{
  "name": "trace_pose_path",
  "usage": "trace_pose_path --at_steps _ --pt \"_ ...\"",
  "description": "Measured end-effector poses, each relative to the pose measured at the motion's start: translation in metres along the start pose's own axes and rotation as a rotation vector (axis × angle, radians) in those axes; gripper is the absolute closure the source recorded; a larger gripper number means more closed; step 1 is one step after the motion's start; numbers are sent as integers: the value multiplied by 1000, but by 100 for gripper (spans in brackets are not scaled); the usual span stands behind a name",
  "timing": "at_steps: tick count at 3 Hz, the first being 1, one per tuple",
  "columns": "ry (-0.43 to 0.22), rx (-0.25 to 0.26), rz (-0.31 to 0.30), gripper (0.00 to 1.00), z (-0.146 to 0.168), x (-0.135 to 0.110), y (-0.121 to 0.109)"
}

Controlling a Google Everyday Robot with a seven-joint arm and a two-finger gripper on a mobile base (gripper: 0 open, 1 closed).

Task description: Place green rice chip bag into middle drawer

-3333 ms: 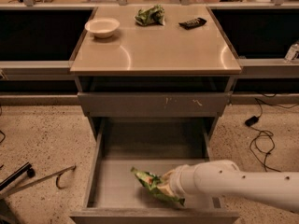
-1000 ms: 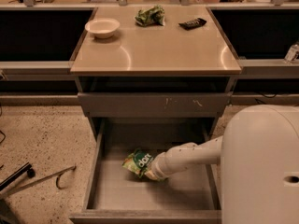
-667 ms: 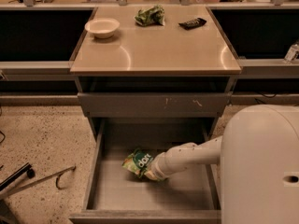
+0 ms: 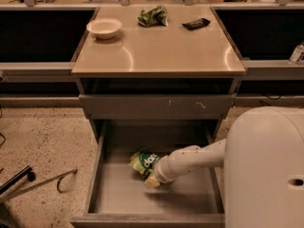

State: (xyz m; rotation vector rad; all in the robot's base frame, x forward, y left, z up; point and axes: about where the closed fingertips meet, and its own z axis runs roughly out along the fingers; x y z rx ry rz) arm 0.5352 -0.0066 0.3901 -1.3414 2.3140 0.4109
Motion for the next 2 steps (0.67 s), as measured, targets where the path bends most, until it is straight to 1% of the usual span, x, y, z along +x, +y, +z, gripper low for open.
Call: trace_pose_path --at_steps 1,2 --pt "0 0 0 0 0 0 0" --pt "0 0 0 0 0 0 0"
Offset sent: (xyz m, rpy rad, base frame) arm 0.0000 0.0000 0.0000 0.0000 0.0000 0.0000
